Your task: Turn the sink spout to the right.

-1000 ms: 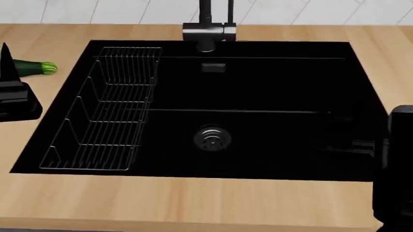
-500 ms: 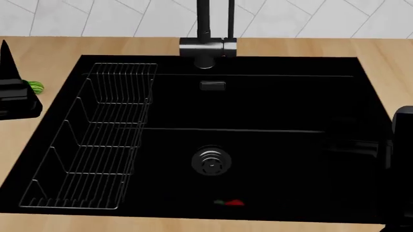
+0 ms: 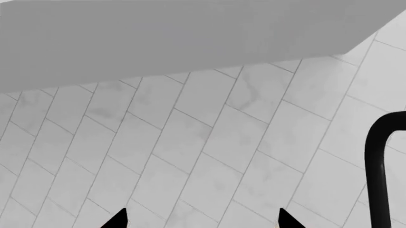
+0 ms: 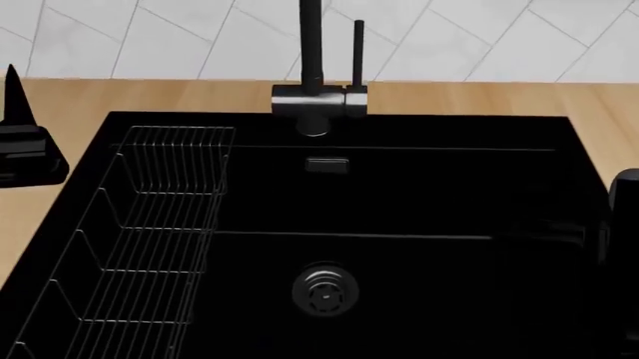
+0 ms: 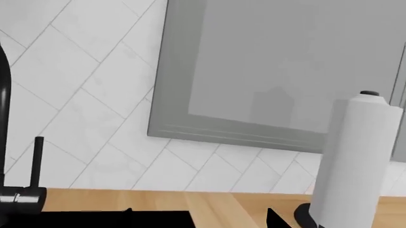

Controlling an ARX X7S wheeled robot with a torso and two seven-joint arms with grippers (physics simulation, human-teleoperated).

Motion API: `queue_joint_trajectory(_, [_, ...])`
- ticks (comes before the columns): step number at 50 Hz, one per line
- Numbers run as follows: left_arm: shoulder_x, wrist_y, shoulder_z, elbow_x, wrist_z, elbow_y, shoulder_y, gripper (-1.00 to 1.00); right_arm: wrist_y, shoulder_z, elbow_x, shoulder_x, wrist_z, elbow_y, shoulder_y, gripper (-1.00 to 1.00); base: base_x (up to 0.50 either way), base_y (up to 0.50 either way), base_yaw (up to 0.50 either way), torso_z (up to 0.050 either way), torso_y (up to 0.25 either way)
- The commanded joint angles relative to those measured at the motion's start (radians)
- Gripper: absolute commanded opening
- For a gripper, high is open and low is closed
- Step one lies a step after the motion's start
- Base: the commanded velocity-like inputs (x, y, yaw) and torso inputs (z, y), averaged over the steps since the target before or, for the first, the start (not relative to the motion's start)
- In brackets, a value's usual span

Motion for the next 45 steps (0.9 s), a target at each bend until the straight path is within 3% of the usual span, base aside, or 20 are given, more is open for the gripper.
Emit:
queue_joint_trajectory(1, [-0.001,0.005,0.002,-0.005,-0.003,-0.004,0.002,1.0,0.0,0.008,0.009,-0.002,0.0,-0.002,-0.01,1.0,0.24,0.0,0.0,0.0,0.0])
queue_joint_trajectory(13, [-0.006,0.003,0.008,-0.007,-0.007,-0.002,0.002,1.0,0.023,0.002,0.011,0.001,0.007,-0.003,0.008,1.0,0.19,0.0,0.0,0.0,0.0])
queue_joint_trajectory(45, [-0.008,0.018,0.01,-0.021,-0.019,-0.015,0.008,1.0,0.044,-0.012,0.027,-0.003,0.011,-0.021,0.034,1.0,0.01,0.0,0.0,0.0,0.0])
